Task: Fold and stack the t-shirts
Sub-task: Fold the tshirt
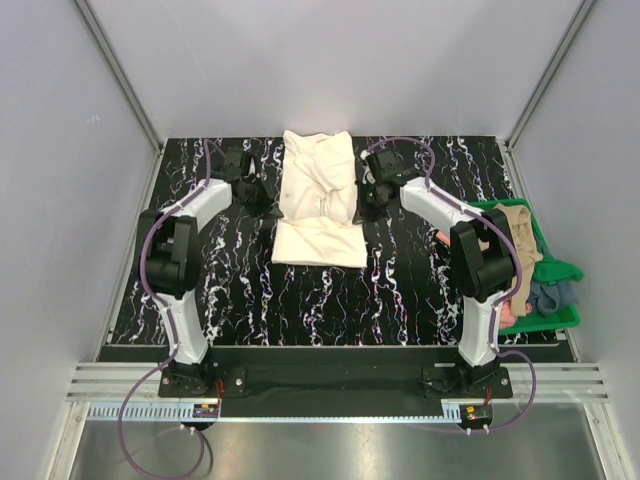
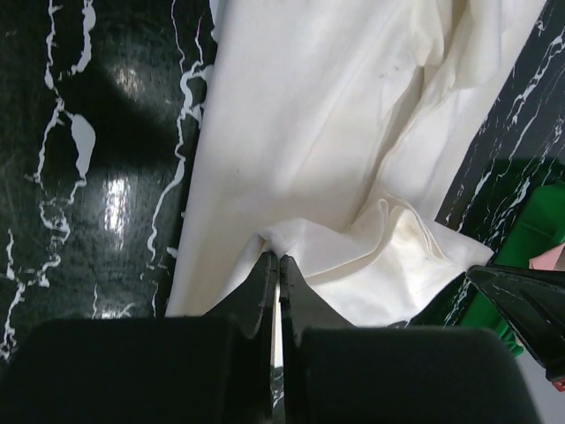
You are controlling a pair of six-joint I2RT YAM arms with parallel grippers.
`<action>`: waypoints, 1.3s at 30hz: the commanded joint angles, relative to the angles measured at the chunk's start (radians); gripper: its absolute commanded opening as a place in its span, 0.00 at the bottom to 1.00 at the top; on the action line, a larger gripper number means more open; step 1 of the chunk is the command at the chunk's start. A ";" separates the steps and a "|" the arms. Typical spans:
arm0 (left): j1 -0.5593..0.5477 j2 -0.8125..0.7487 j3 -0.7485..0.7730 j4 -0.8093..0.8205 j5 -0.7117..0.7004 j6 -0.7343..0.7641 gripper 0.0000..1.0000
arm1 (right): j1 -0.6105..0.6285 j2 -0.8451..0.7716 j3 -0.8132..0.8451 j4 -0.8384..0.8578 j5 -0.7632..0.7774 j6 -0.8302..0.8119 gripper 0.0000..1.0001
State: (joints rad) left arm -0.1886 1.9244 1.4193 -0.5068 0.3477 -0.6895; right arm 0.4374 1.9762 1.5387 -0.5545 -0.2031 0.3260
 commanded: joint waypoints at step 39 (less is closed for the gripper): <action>0.077 0.323 0.435 -0.010 0.062 0.036 0.12 | -0.111 0.292 0.474 -0.039 -0.099 -0.134 0.16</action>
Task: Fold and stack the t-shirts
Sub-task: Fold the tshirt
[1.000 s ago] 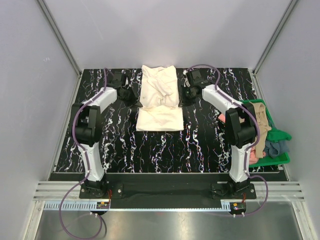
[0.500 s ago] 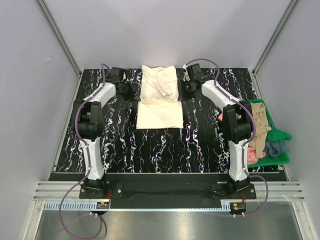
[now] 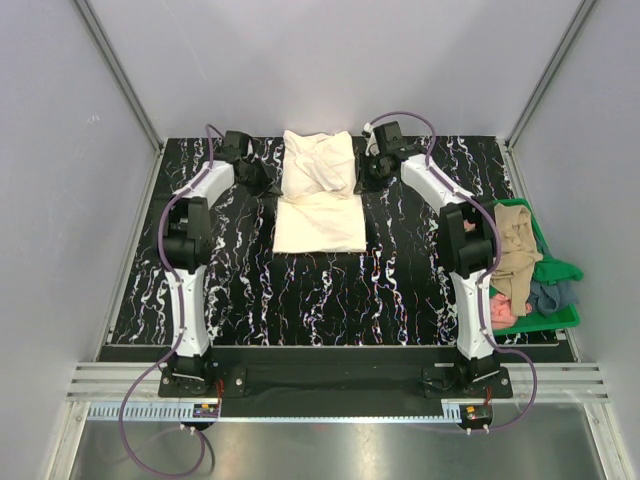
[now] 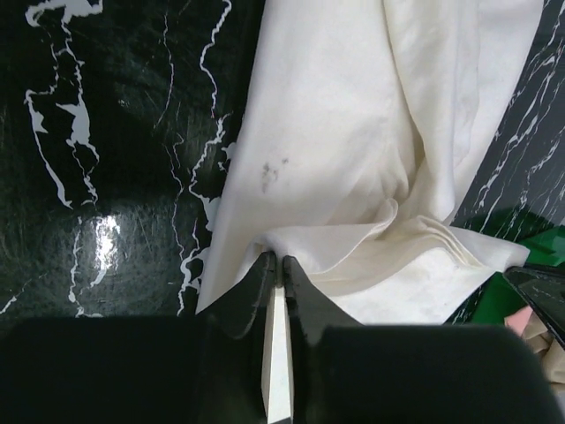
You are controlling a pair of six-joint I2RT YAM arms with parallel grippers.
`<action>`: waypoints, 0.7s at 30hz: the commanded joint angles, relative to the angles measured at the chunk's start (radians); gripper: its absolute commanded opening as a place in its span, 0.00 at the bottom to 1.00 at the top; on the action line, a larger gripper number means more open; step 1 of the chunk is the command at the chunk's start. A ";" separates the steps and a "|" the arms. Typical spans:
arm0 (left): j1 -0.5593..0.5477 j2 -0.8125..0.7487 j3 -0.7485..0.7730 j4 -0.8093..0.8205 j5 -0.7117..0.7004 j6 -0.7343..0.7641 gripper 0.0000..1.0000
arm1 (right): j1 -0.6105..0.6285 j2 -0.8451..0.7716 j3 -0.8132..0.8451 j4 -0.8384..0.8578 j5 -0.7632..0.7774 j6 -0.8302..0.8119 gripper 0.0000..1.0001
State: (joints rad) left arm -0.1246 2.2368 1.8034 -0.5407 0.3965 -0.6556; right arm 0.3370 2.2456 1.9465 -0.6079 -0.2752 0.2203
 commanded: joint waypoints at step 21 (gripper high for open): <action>-0.047 -0.459 -0.584 0.100 -0.094 0.111 0.55 | -0.029 -0.373 -0.504 0.058 -0.211 0.042 0.59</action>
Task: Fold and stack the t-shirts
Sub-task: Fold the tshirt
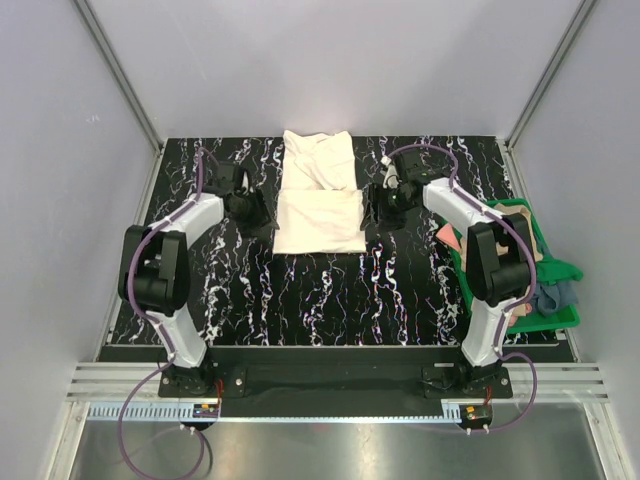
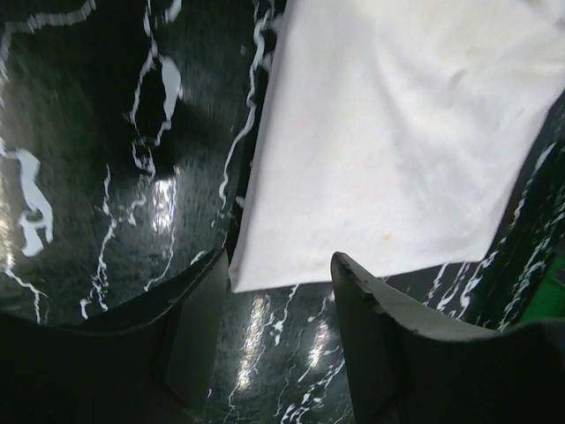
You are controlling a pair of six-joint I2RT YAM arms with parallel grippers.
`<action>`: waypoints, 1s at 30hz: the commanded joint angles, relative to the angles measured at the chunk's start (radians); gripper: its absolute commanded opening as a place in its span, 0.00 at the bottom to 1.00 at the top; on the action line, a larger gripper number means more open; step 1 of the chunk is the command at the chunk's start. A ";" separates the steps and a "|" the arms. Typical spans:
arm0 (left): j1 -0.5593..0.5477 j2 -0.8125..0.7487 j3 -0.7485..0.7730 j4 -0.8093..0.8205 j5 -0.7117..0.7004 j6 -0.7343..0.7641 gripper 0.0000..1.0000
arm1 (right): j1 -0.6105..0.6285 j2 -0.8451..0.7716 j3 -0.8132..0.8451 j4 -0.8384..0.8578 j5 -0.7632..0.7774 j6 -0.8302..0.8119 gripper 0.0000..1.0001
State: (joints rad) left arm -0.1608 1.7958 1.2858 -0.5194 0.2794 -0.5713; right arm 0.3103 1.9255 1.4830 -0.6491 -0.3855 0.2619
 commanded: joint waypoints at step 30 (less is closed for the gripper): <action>-0.029 0.120 -0.092 0.154 0.106 0.064 0.21 | -0.002 0.073 -0.173 0.249 -0.200 -0.012 0.56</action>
State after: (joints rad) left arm -0.1825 1.9053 1.1908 -0.3920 0.3565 -0.5091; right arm 0.3103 2.0129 1.3220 -0.4541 -0.5438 0.2443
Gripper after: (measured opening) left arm 0.262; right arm 0.563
